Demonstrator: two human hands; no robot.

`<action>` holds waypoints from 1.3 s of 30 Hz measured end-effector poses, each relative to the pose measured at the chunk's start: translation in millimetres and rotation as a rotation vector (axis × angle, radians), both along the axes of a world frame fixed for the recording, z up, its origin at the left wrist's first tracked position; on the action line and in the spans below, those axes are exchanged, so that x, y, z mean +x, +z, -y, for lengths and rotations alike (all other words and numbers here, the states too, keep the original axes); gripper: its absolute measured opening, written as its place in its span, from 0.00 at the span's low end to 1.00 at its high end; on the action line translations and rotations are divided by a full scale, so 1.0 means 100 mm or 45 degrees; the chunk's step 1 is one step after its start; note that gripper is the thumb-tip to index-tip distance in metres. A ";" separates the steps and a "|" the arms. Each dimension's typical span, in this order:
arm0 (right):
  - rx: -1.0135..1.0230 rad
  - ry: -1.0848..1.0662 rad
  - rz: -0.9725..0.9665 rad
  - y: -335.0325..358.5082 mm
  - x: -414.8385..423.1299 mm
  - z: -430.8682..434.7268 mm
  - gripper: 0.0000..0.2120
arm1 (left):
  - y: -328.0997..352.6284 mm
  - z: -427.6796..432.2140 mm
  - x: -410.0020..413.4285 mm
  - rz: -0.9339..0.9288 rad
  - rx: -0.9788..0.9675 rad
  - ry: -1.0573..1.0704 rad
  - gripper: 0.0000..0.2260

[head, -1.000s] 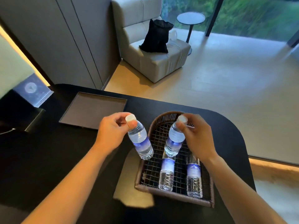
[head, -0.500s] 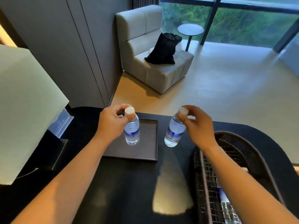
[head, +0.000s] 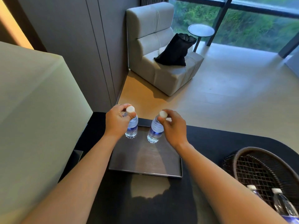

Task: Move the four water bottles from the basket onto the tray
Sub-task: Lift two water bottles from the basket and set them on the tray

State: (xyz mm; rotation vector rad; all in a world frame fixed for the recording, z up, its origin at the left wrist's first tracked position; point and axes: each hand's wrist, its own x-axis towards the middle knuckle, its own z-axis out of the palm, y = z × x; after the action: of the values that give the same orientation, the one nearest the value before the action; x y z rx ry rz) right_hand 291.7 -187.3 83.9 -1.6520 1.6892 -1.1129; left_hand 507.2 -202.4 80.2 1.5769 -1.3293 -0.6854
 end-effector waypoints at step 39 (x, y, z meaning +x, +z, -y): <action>0.029 0.149 -0.084 -0.39 0.60 0.53 0.15 | -0.32 0.27 0.16 -0.004 0.102 0.030 0.19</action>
State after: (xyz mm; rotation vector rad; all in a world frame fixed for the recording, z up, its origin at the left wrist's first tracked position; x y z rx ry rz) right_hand 352.1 -240.2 44.9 -1.7672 1.6162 -0.9901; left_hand 523.5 -229.4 47.9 1.6523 -1.2929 -0.7343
